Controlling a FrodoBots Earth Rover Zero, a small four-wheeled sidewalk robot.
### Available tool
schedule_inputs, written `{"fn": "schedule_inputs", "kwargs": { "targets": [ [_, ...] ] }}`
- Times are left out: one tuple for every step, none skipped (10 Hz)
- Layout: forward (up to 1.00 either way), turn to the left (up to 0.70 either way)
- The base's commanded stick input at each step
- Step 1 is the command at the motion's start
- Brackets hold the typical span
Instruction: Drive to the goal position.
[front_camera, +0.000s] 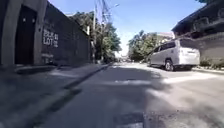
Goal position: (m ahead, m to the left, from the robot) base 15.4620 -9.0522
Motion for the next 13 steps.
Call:
{"fn": "schedule_inputs", "kwargs": {
  "targets": [
    [1.0,-0.02],
    [1.0,-0.02],
    [1.0,-0.02],
    [1.0,-0.02],
    [1.0,-0.02],
    [1.0,-0.02],
    [1.0,-0.02],
    [1.0,-0.02],
    [1.0,-0.05],
    [1.0,-0.3],
    [1.0,-0.37],
    [1.0,-0.14],
    [1.0,-0.02]
  ]
}}
